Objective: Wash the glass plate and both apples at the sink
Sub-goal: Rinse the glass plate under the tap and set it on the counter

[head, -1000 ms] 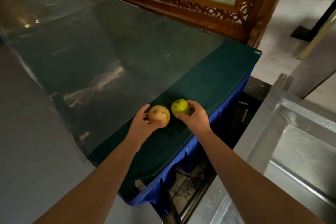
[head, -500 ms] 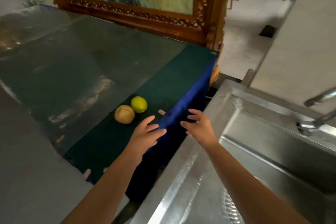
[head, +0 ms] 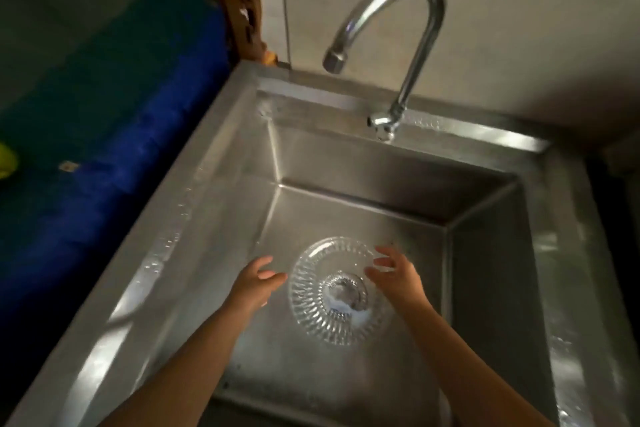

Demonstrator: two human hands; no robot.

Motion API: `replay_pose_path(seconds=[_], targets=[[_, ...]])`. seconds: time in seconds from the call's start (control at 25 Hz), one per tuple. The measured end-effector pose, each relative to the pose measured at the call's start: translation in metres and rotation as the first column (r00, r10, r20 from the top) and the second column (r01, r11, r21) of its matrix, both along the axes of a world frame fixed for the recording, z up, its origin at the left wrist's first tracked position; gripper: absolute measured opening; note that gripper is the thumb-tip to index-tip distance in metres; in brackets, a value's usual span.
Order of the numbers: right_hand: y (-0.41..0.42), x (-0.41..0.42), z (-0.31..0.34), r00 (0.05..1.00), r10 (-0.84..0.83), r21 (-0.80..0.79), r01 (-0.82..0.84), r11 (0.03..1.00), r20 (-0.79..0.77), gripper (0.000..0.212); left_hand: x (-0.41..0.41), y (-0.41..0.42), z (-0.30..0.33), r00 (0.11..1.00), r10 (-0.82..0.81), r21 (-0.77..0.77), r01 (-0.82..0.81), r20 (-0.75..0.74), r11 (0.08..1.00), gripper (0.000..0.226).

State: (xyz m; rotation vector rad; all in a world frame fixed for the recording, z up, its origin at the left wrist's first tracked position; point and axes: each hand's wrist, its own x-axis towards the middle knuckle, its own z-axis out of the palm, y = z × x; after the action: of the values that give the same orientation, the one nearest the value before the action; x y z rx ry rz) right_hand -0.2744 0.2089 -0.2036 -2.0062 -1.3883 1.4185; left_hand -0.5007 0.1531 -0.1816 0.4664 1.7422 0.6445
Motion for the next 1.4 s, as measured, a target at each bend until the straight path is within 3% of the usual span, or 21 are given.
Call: replay_pose_path(seconds=[0.24,0.36,0.72,0.84,1.0,1.2,1.24,1.32,1.4], targets=[[-0.014,0.057,-0.104,0.993,-0.029,-0.111,0.042,0.993,0.116,0.064,0.027,0.005,-0.102,0.997,-0.052,-0.174,0.041,-0.057,0.984,0.058],[-0.013,0.065,-0.146,0.997,-0.073,-0.165,0.079,0.983,0.039,0.073,0.032,0.017,-0.142,0.995,-0.077,-0.19,0.064,-0.067,0.98,0.054],[-0.006,0.062,-0.196,0.963,-0.262,-0.188,0.269,0.944,0.061,0.045,0.035,0.025,-0.187,0.996,-0.016,-0.152,0.002,-0.089,0.988,0.045],[0.003,0.064,-0.179,0.952,-0.307,-0.173,0.302,0.938,-0.006,0.038,0.028,0.025,-0.171,0.999,-0.004,-0.103,0.0,-0.035,0.995,0.043],[0.034,0.056,-0.127,0.974,-0.228,-0.065,0.228,0.972,0.009,0.05,0.012,0.033,-0.126,0.997,-0.025,-0.021,0.026,0.073,0.999,0.04],[0.078,0.034,-0.03,0.965,-0.262,0.028,0.263,0.964,-0.033,0.022,-0.009,0.042,-0.061,0.982,0.039,0.174,-0.072,0.186,0.982,0.036],[0.09,0.029,-0.007,0.957,-0.284,0.055,0.287,0.956,-0.061,0.025,-0.012,0.042,-0.05,0.978,0.063,0.201,-0.103,0.199,0.974,0.035],[0.115,0.013,0.037,0.851,-0.381,-0.052,0.39,0.919,-0.362,0.038,-0.018,0.039,-0.032,0.97,0.112,0.231,-0.163,0.217,0.959,0.035],[0.134,-0.004,0.076,0.57,-0.482,-0.308,0.379,0.873,-0.665,0.049,-0.022,0.037,-0.019,0.963,0.145,0.244,-0.2,0.226,0.949,0.035]])
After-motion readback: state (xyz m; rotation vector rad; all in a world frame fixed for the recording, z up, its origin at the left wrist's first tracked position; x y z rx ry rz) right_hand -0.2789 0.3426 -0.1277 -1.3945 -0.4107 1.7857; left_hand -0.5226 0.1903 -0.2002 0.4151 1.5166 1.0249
